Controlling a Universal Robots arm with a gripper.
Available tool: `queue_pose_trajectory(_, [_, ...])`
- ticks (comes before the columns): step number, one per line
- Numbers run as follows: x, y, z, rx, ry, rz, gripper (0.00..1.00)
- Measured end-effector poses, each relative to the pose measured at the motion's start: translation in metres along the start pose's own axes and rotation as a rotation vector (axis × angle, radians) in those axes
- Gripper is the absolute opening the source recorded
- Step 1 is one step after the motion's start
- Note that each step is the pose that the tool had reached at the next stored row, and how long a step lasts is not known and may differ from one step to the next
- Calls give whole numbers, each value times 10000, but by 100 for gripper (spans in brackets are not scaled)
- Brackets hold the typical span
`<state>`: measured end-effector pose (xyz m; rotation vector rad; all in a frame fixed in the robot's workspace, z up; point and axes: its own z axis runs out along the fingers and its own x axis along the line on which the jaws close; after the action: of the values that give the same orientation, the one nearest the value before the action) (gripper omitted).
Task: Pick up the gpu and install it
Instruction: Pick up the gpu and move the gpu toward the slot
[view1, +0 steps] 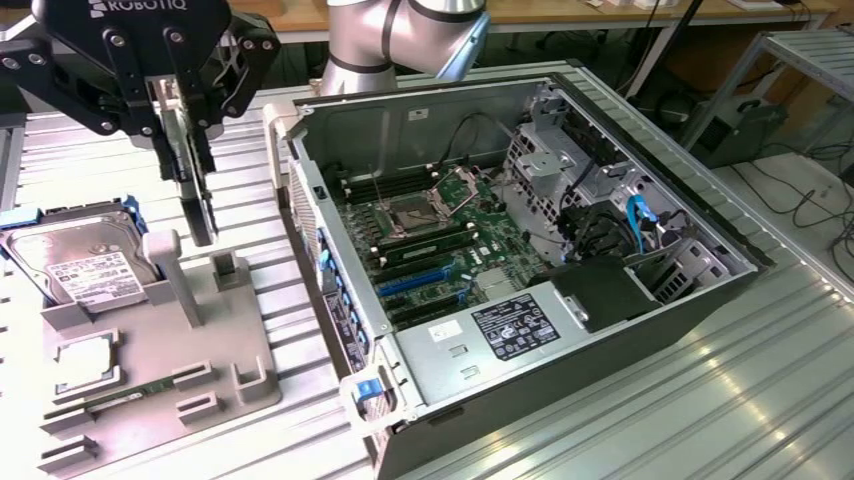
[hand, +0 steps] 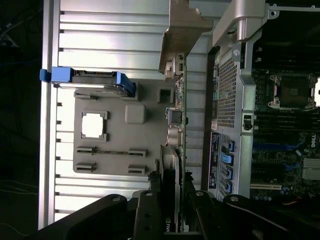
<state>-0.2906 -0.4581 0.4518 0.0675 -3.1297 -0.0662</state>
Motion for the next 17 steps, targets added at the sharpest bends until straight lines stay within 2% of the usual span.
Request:
queue_pose_trajectory(8, [-151,-7,-1,0,0,0,27])
queue_pose_trajectory(17, [-275,-12,-2,-1,-1,0,27])
